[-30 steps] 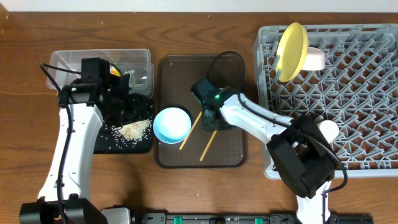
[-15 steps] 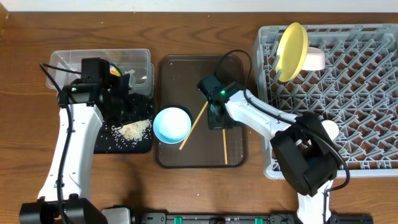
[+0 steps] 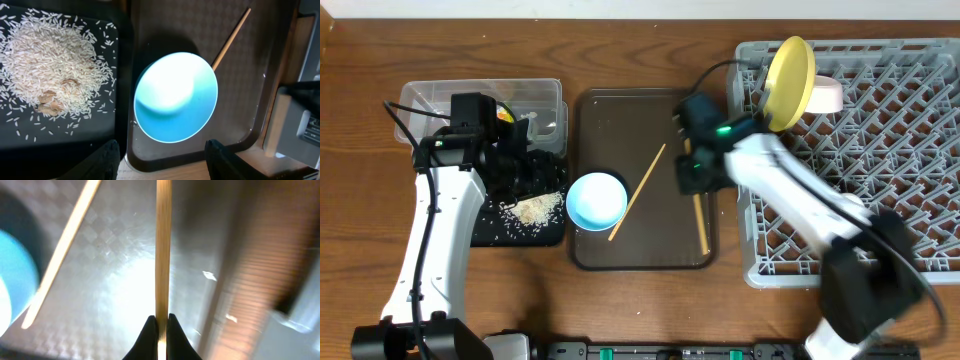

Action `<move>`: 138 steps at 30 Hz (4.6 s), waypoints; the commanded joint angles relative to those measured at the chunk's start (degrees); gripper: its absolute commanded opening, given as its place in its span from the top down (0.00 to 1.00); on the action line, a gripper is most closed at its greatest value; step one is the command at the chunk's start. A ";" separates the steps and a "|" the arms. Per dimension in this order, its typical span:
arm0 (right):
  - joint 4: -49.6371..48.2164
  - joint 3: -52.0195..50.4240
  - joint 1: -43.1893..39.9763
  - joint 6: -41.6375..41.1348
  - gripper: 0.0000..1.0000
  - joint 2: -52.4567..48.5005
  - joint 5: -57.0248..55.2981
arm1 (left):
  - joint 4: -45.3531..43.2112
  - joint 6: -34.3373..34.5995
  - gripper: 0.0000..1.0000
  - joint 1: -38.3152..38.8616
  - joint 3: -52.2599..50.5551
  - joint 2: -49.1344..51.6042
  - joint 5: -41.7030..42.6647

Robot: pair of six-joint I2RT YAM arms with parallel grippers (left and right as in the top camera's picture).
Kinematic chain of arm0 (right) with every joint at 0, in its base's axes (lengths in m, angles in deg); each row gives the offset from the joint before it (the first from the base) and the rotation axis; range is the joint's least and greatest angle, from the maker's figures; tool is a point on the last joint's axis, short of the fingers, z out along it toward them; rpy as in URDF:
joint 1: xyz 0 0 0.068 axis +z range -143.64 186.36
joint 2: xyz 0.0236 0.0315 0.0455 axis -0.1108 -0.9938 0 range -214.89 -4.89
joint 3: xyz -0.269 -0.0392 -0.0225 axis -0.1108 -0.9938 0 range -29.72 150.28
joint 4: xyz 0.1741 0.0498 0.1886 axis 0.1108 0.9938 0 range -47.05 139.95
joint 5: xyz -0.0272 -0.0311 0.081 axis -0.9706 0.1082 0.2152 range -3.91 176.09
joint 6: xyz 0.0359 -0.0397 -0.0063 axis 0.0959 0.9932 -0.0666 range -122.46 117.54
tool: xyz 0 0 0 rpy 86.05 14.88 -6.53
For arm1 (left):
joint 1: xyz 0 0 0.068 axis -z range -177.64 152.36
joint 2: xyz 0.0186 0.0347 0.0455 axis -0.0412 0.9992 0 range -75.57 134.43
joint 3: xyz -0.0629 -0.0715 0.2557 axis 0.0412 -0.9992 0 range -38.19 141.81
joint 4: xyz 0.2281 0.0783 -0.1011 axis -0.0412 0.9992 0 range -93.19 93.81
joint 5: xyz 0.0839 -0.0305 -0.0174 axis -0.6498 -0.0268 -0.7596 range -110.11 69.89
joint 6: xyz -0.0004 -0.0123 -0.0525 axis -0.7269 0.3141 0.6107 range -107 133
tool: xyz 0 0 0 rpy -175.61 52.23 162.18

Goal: Sort waste into correct bins and load items into the dishwasher rack
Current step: 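Carry the chopstick to the rack's left edge and release it, then return the right gripper to the tray and grasp the second chopstick, then carry the second chopstick into the rack and release it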

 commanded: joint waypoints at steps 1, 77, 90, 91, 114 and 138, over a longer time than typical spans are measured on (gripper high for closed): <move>2.43 0.79 -4.31 7.43 0.99 5.66 0.66 | 0.31 -0.31 0.42 -0.09 0.74 -0.24 -0.33; -19.32 5.64 11.61 -10.03 0.62 -19.23 -3.65 | 0.28 -0.31 0.42 -0.09 0.74 -0.24 -0.33; -6.88 5.66 9.84 -9.92 0.88 -19.21 -8.81 | 0.31 -0.31 0.42 -0.09 0.74 -0.24 -0.35; -6.62 5.66 9.60 -9.92 0.89 -19.21 -8.81 | 0.31 -0.31 0.42 -0.09 0.74 -0.24 -0.33; 5.16 5.77 -6.71 11.76 0.99 8.22 -2.40 | 0.31 -0.31 0.42 -0.09 0.74 -0.24 -0.33; 8.22 2.32 -16.52 14.93 0.82 2.73 -7.85 | 0.31 -0.31 0.42 -0.09 0.74 -0.24 -0.33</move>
